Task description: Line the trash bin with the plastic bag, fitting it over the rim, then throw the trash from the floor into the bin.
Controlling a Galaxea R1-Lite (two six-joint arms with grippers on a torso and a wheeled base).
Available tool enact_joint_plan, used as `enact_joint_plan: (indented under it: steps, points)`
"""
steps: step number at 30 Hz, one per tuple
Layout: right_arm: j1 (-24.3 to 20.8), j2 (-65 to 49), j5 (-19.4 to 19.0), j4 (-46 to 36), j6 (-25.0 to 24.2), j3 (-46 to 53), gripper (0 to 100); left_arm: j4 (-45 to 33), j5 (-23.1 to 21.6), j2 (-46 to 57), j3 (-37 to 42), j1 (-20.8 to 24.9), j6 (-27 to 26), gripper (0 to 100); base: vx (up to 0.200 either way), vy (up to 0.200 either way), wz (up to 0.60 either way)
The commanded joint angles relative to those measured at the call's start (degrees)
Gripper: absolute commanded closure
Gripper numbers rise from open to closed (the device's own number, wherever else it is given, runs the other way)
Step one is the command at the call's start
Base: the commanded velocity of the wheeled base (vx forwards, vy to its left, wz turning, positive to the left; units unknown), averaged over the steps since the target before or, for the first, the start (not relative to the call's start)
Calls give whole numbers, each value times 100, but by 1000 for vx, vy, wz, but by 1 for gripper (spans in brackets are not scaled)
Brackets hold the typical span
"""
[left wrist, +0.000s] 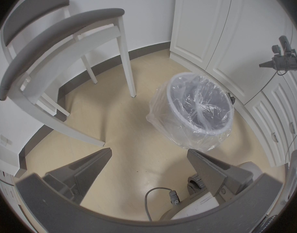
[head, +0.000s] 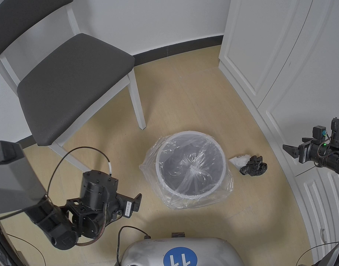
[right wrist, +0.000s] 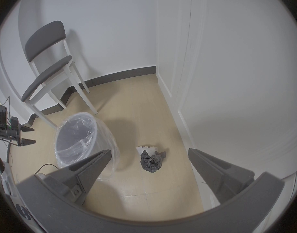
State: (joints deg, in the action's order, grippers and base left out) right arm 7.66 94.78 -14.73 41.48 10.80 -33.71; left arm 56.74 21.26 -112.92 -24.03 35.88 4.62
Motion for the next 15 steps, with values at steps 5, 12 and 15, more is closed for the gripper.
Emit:
enact_joint_plan:
  steps: [5,12,15]
  points:
    - [228,-425,-285,-9,19,84,0,-5,-17,1624,768,-142,-5,0,0,0,0]
    - [447,-531,-461,-79,-87,13,0,-110,-201,2644,979,-125,-137,0,0,0,0]
    - [518,-487,-461,-193,-175,-75,0,-84,-201,2951,1120,-195,-242,0,0,0,0]
